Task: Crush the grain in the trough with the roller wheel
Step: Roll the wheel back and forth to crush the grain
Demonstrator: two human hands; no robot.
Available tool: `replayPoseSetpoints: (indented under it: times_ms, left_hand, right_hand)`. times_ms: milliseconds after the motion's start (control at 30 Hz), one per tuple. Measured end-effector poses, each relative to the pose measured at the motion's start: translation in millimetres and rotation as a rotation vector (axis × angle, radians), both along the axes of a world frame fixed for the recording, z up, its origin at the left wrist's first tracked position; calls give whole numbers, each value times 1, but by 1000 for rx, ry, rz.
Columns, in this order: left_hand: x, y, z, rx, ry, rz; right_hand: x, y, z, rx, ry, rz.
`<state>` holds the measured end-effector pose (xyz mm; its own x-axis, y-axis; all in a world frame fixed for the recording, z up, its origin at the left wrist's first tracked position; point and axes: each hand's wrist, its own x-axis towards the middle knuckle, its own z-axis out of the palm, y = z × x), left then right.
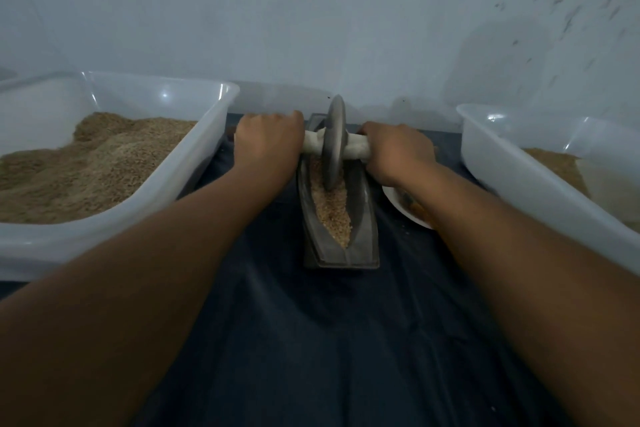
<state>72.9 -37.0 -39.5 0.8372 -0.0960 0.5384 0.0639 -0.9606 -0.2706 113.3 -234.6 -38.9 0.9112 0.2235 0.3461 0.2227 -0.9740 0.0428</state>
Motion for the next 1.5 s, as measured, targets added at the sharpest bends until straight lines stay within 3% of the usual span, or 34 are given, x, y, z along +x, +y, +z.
replayPoseSetpoints:
  times_ms: [433, 900, 1067, 1500]
  left_hand:
    - [-50, 7, -12, -29, -35, -63]
    - [-88, 3, -3, 23, -100, -138]
    - [-94, 5, 0, -28, -28, -157]
    - [-93, 2, -6, -6, -115, -155]
  right_hand:
    - [-62, -3, -14, 15, -259, 64]
    - [-112, -14, -19, 164, -304, 104]
    - [-122, -15, -12, 139, -350, 121]
    - [-119, -18, -22, 166, -317, 128]
